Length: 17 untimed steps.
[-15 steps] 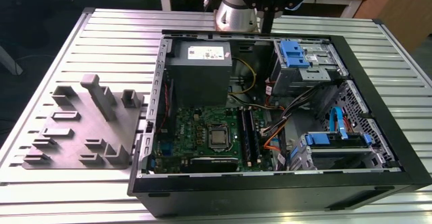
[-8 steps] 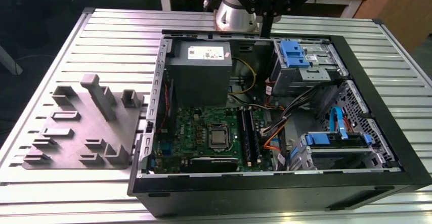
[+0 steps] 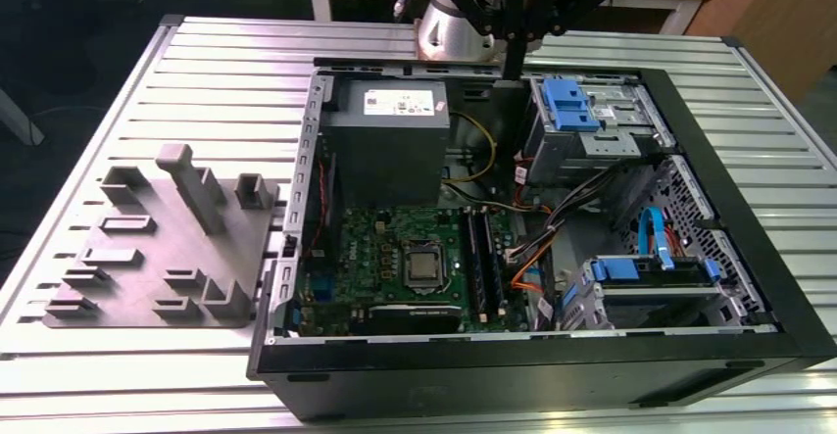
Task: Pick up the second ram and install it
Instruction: 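Press down the second ram until it locks into place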
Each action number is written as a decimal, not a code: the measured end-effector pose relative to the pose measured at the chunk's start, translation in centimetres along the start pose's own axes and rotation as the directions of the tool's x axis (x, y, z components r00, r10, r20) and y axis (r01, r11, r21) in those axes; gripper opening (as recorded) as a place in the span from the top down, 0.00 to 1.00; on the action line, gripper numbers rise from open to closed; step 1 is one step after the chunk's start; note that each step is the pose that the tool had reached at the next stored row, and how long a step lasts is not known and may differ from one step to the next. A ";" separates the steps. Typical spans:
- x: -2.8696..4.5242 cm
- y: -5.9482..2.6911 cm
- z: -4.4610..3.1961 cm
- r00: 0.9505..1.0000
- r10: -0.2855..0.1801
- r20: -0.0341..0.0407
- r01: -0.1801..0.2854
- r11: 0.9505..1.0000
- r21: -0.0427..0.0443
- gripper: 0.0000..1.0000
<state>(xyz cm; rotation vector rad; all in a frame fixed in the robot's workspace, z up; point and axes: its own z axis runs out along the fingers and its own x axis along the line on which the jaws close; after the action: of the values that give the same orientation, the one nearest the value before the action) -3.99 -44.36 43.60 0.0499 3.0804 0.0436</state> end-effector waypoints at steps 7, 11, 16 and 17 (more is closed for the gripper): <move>0.05 -0.02 0.83 1.000 0.000 0.000 0.000 1.000 0.000 0.93; 0.11 -0.06 1.85 1.000 0.000 0.000 0.000 1.000 0.000 0.93; 0.16 -0.20 2.88 1.000 0.000 0.000 0.000 1.000 0.000 0.93; 0.16 -0.30 2.97 1.000 0.000 -0.001 0.000 1.000 0.000 0.93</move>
<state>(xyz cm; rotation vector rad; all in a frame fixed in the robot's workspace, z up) -3.98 -44.58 40.62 0.0498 3.0810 0.0441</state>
